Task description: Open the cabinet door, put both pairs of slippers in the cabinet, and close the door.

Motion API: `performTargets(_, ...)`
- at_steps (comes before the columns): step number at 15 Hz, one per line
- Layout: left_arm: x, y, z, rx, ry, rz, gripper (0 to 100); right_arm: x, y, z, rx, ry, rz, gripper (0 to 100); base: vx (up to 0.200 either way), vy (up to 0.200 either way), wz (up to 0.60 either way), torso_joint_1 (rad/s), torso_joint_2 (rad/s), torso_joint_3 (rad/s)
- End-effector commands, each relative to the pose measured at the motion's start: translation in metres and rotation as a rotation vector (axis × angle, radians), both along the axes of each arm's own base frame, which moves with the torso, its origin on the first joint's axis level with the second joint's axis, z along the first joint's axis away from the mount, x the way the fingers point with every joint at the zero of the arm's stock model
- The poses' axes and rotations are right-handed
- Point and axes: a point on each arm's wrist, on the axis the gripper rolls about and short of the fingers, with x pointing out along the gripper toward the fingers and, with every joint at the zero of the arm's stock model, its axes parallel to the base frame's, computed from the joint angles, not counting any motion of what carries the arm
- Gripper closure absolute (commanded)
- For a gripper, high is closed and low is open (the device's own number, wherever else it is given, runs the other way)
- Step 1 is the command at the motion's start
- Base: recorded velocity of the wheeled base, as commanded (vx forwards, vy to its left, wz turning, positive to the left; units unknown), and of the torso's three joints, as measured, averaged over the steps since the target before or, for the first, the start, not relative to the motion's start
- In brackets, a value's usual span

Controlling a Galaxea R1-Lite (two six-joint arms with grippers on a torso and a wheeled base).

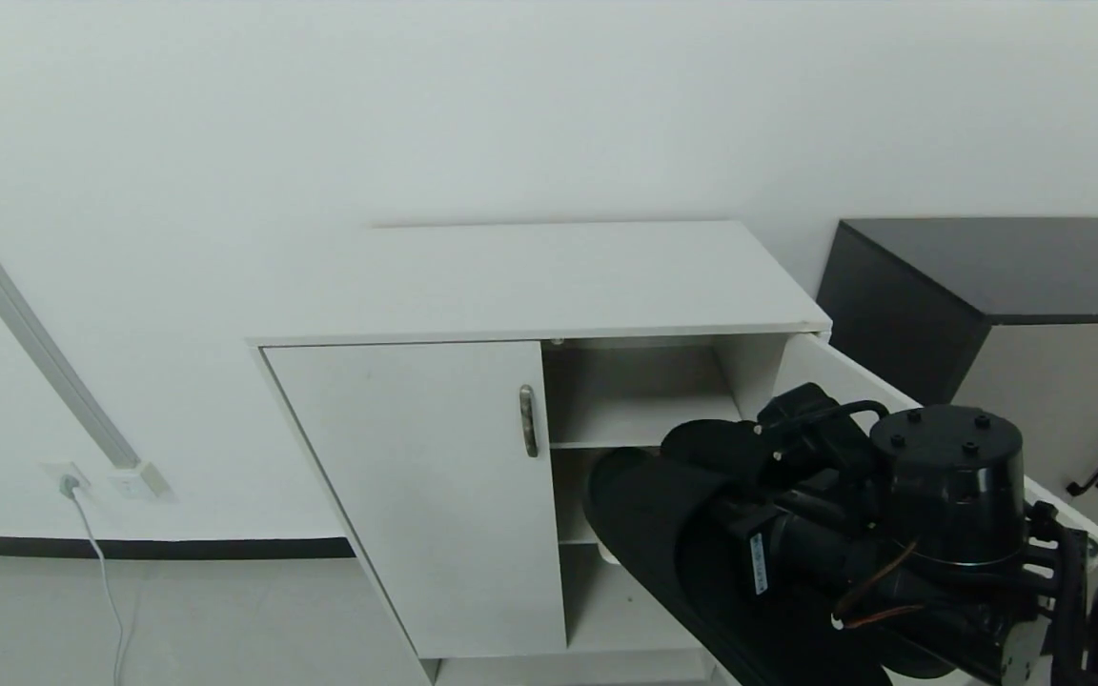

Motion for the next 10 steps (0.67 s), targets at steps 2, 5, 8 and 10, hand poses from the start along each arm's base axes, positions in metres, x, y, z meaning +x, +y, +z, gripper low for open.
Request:
performTargets(2,0.0,0.0,-0.0001,0.0,0.0,0.0,100,-0.0004,0.0,-0.0004,-0.001,0.001,0.001,100,0.0,0.0,0.0,-0.183,0.5,0.322)
performTargets(5,0.0,0.0,-0.0001,-0.002,0.0,0.0,100,-0.0004,0.0,-0.0004,-0.001,0.001,0.001,100,0.0,0.0,0.0,-0.163,0.5,0.321)
performTargets(8,0.0,0.0,-0.0001,-0.002,0.0,0.0,100,-0.0004,0.0,-0.0012,-0.004,0.002,0.002,100,0.0,0.0,0.0,-0.144,0.48,0.331)
performTargets(10,0.0,0.0,-0.0001,-0.002,0.0,0.0,100,-0.0009,0.0002,-0.0016,-0.005,0.004,0.003,100,0.0,0.0,0.0,-0.127,0.47,0.342)
